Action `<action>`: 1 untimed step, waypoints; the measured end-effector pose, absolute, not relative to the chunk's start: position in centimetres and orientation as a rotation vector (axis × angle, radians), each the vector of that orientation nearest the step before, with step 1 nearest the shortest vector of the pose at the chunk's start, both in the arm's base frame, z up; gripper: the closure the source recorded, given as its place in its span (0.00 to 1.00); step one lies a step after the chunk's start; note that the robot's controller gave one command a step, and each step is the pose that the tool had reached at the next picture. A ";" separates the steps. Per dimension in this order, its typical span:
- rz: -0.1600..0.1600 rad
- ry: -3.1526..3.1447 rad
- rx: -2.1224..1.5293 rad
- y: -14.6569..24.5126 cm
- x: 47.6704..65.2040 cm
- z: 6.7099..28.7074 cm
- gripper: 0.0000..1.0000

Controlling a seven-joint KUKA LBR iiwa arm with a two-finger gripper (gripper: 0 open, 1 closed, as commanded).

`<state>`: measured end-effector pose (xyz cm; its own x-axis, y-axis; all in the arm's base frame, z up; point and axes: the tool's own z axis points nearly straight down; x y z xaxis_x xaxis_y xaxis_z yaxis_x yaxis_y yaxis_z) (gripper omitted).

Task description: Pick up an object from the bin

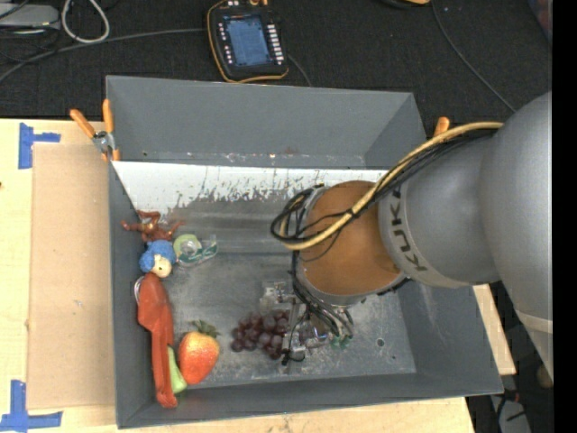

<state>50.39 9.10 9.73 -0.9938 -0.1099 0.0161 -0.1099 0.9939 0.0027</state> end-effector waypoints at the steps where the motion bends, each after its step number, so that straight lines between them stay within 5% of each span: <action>1: -0.004 -3.149 0.022 8.8 49.5 6.9 0.00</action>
Offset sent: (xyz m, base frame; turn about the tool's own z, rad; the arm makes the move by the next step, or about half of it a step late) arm -0.0125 -0.0065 -0.0273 0.0583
